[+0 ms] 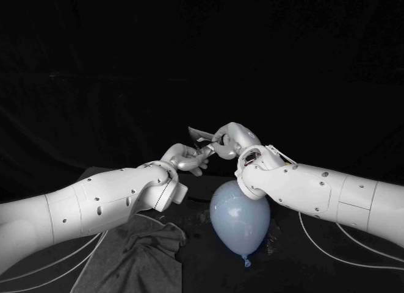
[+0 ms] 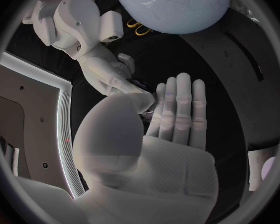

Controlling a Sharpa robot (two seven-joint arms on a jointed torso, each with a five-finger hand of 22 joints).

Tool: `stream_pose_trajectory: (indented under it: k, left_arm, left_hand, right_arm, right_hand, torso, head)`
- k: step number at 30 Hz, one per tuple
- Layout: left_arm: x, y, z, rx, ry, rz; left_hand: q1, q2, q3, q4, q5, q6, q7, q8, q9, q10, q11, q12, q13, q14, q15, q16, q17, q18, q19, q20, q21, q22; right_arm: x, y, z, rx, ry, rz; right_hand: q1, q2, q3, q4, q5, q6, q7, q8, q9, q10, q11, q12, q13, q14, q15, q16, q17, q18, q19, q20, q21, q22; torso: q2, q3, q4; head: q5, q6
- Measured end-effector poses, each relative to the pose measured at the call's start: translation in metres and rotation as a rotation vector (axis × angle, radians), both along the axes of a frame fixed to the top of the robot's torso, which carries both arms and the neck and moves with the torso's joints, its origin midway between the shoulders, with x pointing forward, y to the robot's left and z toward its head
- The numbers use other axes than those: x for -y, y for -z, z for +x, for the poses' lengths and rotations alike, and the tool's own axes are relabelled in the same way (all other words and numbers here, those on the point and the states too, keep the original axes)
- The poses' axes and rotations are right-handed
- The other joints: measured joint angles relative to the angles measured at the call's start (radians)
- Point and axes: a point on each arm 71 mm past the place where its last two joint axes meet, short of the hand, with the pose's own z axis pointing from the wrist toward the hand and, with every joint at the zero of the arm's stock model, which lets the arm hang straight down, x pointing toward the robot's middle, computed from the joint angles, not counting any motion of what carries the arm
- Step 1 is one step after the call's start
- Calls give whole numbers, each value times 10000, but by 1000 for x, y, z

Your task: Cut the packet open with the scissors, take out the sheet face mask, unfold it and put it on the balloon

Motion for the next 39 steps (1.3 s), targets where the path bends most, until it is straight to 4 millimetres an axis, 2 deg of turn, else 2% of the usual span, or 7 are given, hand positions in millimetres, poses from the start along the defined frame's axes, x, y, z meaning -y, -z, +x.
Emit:
stream_pose_trajectory:
  k: [19, 24, 25, 27, 30, 35, 39]
  left_arm:
    - [-5, -1, 0, 6, 4, 85]
    - [-5, 1, 0, -67, 0, 111]
    - [-5, 1, 0, -84, -8, 117]
    - [-6, 2, 0, -110, -22, 127]
    - [-6, 3, 0, -160, -45, 136]
    - [-7, 3, 0, -217, -86, 135]
    - [-9, 4, 0, -259, -128, 129]
  left_hand:
    - [-120, -38, 1, 1, -22, 36, -38, -5, 71, 37, -37, 0, 1, 55, -18, 0, -1, -2, -36, -36, 146, 63]
    - [-120, -38, 2, 0, -33, 37, -39, -6, 72, 68, -69, -36, 1, 56, -17, 0, 8, -2, -36, -36, 146, 79]
    - [-139, -57, 176, -175, -42, 37, -39, -6, 76, 69, -69, -36, 1, 56, -17, 0, 8, -2, -36, -36, 146, 80]
    - [-196, -45, 176, -175, -19, 37, -39, -6, 83, 87, -51, -36, -2, 57, -16, 0, 9, -3, -36, -36, 146, 79]
    - [-218, -59, 176, -175, 0, 37, -39, -6, 86, 106, -37, -35, -8, 58, -15, 0, 8, -2, -36, -36, 146, 79]
    - [-217, -59, 176, -174, 0, 37, -39, -35, 104, 122, -52, -34, -8, 73, 1, 0, 8, -4, -72, 1, 146, 88]
    - [-217, -59, 176, -174, 0, 37, -39, -18, 126, 123, -52, -34, -7, 74, 2, 0, 8, -4, -72, 1, 146, 92]
  right_arm:
    - [9, -7, 3, 159, 17, -255]
    - [9, -7, 1, -40, -216, -393]
    - [8, -7, 1, -86, -280, -417]
    - [8, -7, 0, -137, -375, -442]
    - [8, -7, -3, -180, -539, -456]
    - [13, -8, -8, -131, -798, -431]
    - [18, -9, -13, -32, -993, -406]
  right_hand:
    - [14, -15, 7, -9, -77, 15, -21, 88, -1, -1, -1, -1, -2, 0, 1, 41, -4, -7, -2, 0, 45, 3]
    - [2, -18, 137, -25, -91, -87, -30, 93, -1, -1, -1, -237, 0, 1, 1, 30, 1, -10, -175, 18, -368, 5]
    - [-230, -193, 45, -86, -27, -313, 42, 98, 95, 0, 0, -415, 1, 0, 1, -30, 1, -11, -278, 54, -516, 5]
    - [-606, -444, -404, -4, 60, -656, 206, -165, 125, 0, 0, -710, 1, 40, 41, -65, 1, -9, -370, 146, -684, 5]
    - [-795, -855, -844, 85, 24, -1033, 420, -585, -147, 1, 0, -1183, 2, 105, 150, -117, 1, -9, -567, 267, -973, 4]
    - [-738, -1083, -1228, 141, 24, -1360, 675, -1022, -393, -132, 139, -1485, 1, 72, 326, -155, 0, -8, -722, 393, -1226, 0]
    - [-711, -1110, -1290, 131, 24, -1389, 702, -1131, -464, -115, 196, -1530, -1, 104, 359, -156, -2, -9, -758, 429, -1227, -4]
  torso:
    - [7, 14, -12]
    - [7, 11, -18]
    - [7, 11, -18]
    - [7, 11, -18]
    - [7, 11, -13]
    - [7, 11, -9]
    - [7, 11, -12]
  head:
    - [33, 15]
    - [40, 13]
    - [40, 15]
    - [41, 26]
    - [46, 35]
    - [47, 38]
    - [48, 22]
